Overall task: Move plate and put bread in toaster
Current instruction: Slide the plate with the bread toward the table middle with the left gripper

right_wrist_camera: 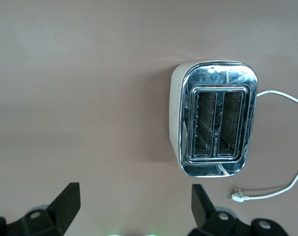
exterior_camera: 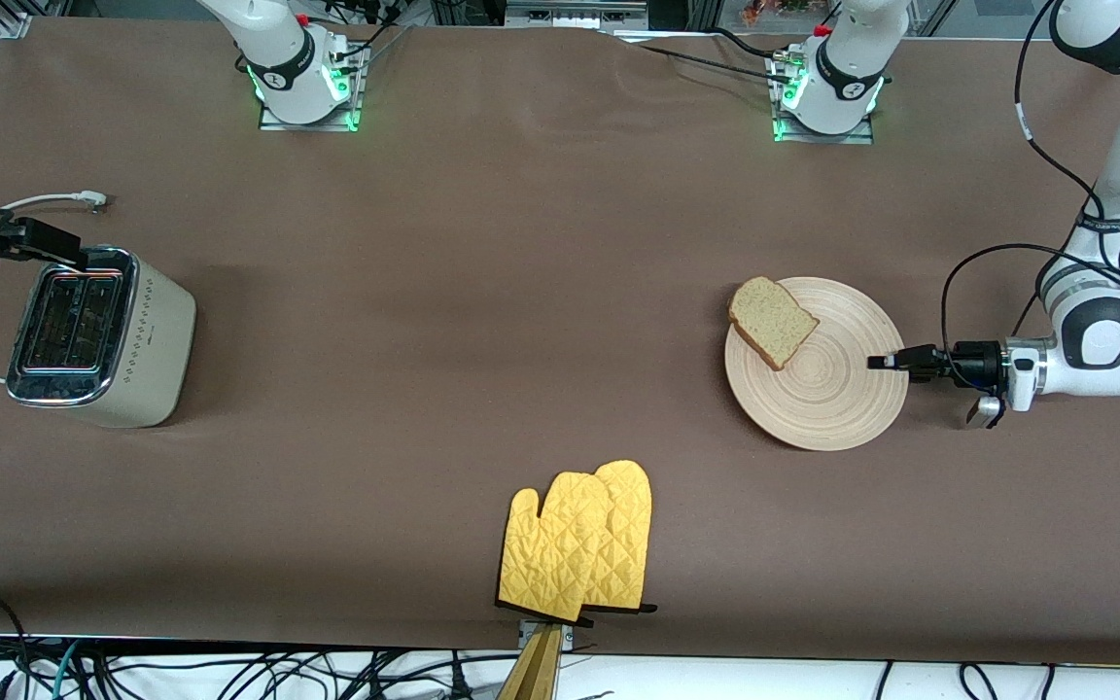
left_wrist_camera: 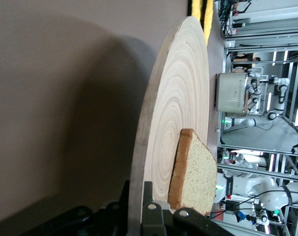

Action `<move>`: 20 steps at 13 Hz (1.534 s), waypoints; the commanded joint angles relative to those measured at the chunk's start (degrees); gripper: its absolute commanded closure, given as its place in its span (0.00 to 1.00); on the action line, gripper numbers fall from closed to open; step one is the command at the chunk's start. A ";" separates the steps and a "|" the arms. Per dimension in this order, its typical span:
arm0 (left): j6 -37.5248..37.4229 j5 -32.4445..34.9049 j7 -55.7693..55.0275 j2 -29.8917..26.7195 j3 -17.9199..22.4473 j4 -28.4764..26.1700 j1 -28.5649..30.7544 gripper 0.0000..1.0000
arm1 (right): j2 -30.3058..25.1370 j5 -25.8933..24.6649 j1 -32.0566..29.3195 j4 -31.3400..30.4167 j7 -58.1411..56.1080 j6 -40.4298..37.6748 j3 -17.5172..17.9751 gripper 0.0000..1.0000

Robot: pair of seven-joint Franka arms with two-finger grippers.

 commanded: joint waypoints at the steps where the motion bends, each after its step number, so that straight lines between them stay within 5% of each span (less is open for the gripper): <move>1: -0.62 -5.76 -2.73 -0.27 -0.88 0.05 -2.79 1.00 | -0.37 0.92 -0.45 -0.09 -0.44 0.28 0.11 0.00; 5: 2.10 -14.99 -3.10 -0.71 0.43 0.05 -12.01 1.00 | -0.37 0.92 -0.45 -0.09 -0.44 0.28 0.11 0.00; 13: 4.56 -36.87 -3.98 -2.12 18.62 -0.29 -43.11 1.00 | -0.28 0.92 -0.54 -0.09 -0.44 0.37 0.02 0.00; 20: 15.03 -42.60 -10.55 -1.85 18.81 -0.65 -54.83 1.00 | -0.19 0.92 -0.54 -0.09 -0.44 0.45 -0.06 0.00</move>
